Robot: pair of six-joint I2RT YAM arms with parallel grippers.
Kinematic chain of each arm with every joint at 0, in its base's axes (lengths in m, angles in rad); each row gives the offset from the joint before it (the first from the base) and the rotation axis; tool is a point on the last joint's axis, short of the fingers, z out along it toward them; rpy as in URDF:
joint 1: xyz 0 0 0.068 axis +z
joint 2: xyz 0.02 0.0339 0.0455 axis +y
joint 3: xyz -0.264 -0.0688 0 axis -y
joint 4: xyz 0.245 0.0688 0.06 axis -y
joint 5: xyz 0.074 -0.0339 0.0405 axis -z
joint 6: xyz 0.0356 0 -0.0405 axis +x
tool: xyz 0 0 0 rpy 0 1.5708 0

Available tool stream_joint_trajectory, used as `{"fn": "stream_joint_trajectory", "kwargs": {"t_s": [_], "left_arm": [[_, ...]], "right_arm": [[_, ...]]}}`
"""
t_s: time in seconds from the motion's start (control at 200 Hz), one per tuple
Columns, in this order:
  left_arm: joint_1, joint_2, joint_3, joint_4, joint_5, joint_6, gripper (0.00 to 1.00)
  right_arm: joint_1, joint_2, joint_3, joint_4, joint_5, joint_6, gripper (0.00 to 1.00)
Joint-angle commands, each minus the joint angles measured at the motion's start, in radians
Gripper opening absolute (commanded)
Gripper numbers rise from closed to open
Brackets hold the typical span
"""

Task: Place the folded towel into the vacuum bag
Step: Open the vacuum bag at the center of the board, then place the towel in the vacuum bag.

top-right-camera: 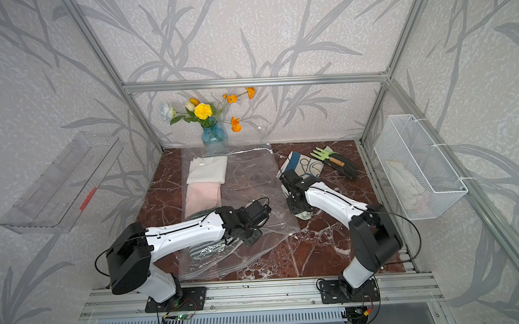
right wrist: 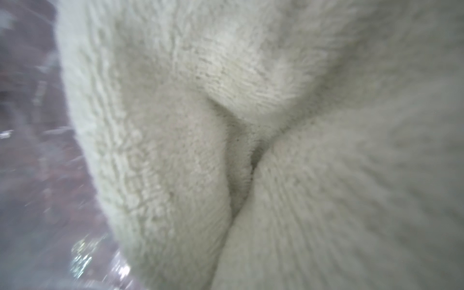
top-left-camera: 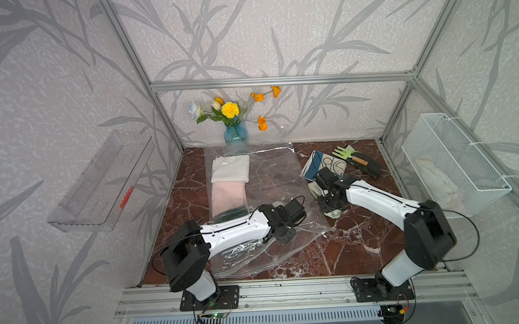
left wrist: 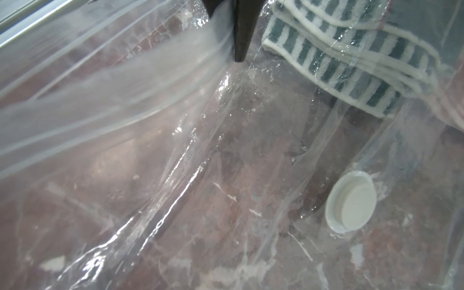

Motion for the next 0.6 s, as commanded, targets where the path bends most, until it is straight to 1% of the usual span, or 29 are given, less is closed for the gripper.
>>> {"fn": "stream_joint_trajectory", "kwargs": {"t_s": [0.0, 0.065, 0.12, 0.195, 0.265, 0.35, 0.44, 0.485, 0.545, 0.6], "left_arm": [[0.007, -0.016, 0.079, 0.07, 0.008, -0.041, 0.0], [0.015, 0.005, 0.109, 0.084, 0.0, -0.055, 0.0], [0.026, 0.026, 0.145, 0.085, -0.009, -0.066, 0.0], [0.048, 0.05, 0.194, 0.086, -0.01, -0.092, 0.0], [0.068, 0.065, 0.23, 0.089, -0.006, -0.115, 0.0], [0.076, 0.074, 0.265, 0.09, -0.007, -0.128, 0.0], [0.078, 0.079, 0.292, 0.089, -0.006, -0.131, 0.0], [0.077, 0.083, 0.3, 0.089, -0.005, -0.13, 0.0], [0.078, 0.081, 0.308, 0.085, -0.001, -0.127, 0.0], [0.078, 0.08, 0.311, 0.087, 0.017, -0.121, 0.0]], "right_arm": [[0.004, -0.206, -0.022, -0.118, -0.127, 0.035, 0.0], [0.017, -0.31, -0.065, -0.131, -0.227, 0.074, 0.0], [0.045, -0.395, -0.104, -0.134, -0.281, 0.107, 0.0], [0.109, -0.488, -0.154, -0.128, -0.327, 0.157, 0.0], [0.19, -0.535, -0.187, -0.113, -0.343, 0.199, 0.0], [0.294, -0.566, -0.227, -0.079, -0.343, 0.226, 0.0], [0.355, -0.583, -0.326, 0.0, -0.376, 0.253, 0.0], [0.382, -0.564, -0.376, 0.034, -0.394, 0.261, 0.0], [0.431, -0.523, -0.411, 0.06, -0.357, 0.267, 0.0], [0.463, -0.485, -0.411, 0.096, -0.334, 0.254, 0.0]]}}
